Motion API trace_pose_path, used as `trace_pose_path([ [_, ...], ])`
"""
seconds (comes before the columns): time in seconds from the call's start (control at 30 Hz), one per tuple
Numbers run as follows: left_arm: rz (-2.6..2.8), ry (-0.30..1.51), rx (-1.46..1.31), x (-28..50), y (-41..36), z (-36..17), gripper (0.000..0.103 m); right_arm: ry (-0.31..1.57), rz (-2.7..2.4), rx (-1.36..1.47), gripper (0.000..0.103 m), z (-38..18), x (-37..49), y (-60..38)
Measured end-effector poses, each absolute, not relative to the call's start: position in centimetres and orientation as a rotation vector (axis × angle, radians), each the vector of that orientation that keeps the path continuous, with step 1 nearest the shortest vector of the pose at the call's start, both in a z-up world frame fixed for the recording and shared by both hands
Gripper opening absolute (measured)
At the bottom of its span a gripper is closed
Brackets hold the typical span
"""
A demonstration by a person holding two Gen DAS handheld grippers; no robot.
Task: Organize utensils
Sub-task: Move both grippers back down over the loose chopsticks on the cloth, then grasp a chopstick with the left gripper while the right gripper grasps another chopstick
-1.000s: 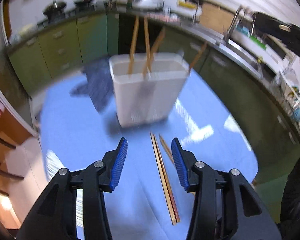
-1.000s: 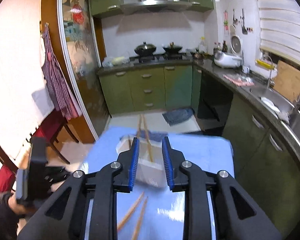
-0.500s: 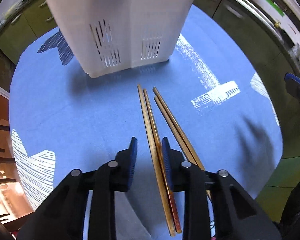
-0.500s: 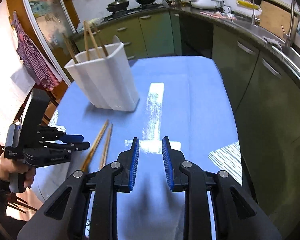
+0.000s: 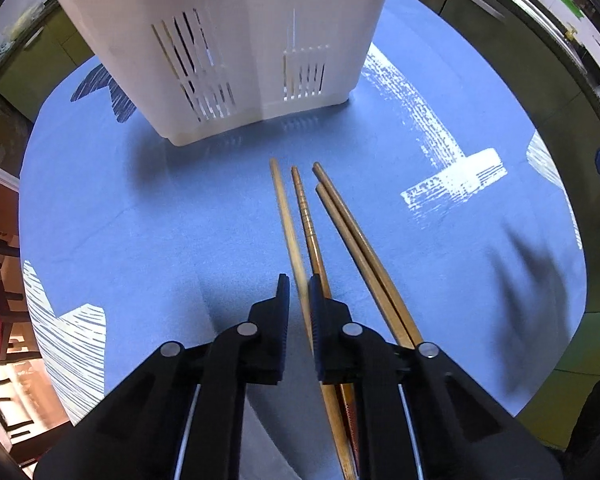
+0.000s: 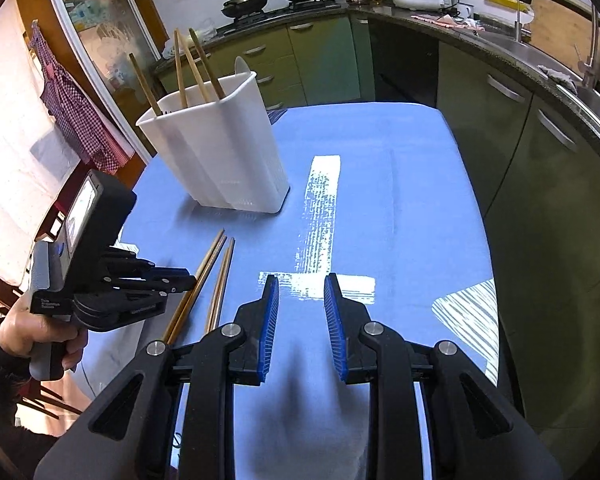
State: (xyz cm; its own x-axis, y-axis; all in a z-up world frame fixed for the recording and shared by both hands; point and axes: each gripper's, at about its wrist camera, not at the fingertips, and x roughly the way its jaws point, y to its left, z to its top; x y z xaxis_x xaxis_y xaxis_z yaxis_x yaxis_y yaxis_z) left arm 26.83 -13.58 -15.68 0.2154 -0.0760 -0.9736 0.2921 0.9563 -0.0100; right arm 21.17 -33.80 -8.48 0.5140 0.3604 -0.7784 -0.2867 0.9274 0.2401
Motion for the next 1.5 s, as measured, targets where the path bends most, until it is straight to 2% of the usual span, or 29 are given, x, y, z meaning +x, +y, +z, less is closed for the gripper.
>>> trace_pose_path([
  [0.33, -0.242, 1.322, 0.185, 27.4, -13.9, -16.3, 0.006, 0.990, 0.399, 0.042, 0.024, -9.6, 21.8, -31.9],
  [0.9, -0.270, 1.019, 0.075, 21.5, -6.8, -5.3, 0.006, 1.234, 0.526, -0.043, 0.024, -16.2, 25.3, -22.7],
  [1.17, -0.279, 0.980, 0.050, 19.9, -5.0, -4.4, 0.006, 1.264, 0.482, -0.128, 0.013, -17.2, 26.5, -20.1],
  [1.5, -0.293, 0.967, 0.038, 19.3, -4.1, -4.2, 0.006, 1.288, 0.436, -0.187, 0.010, -17.7, 26.7, -18.4],
])
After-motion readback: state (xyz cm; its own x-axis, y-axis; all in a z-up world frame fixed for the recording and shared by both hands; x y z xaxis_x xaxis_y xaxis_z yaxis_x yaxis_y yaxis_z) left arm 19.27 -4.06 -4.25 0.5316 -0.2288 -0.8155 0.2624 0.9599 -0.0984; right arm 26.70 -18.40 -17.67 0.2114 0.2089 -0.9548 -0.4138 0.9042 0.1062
